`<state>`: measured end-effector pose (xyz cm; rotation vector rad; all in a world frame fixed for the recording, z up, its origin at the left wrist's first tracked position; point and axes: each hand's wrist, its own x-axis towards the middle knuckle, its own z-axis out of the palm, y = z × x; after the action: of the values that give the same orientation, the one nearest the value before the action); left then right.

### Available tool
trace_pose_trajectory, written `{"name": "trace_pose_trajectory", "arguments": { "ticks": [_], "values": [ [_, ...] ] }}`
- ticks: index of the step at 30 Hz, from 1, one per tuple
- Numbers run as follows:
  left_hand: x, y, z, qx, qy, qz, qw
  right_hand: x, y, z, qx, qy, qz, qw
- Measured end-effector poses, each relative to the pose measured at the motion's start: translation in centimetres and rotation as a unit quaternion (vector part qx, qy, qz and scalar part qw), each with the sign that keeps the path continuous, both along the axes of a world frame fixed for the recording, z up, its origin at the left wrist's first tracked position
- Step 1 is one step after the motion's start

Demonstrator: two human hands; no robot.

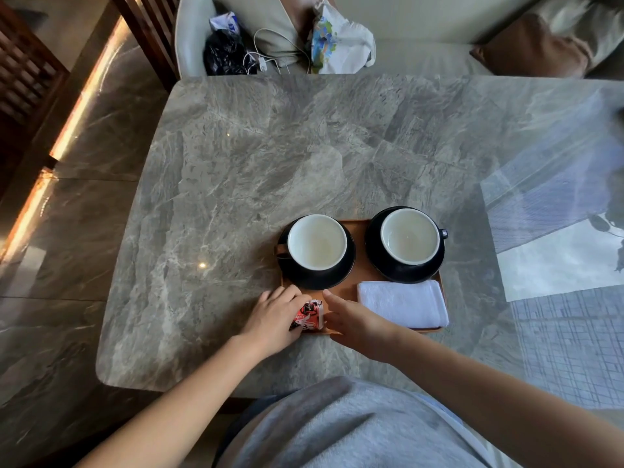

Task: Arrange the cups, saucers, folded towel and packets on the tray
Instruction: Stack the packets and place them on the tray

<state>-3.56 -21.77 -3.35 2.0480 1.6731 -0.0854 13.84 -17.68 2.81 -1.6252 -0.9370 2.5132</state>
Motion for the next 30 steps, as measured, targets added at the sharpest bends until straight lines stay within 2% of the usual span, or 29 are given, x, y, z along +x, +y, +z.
{"name": "trace_pose_trajectory", "arguments": {
  "ticks": [11,30],
  "values": [
    [0.1,0.0,0.1,-0.004,0.0,0.001,1.0,-0.4,0.0,-0.4,-0.028,0.003,-0.043,0.999],
    [-0.3,-0.5,0.0,0.024,-0.01,0.008,1.0,-0.1,-0.3,-1.5,0.007,-0.036,-0.046,0.998]
  ]
}}
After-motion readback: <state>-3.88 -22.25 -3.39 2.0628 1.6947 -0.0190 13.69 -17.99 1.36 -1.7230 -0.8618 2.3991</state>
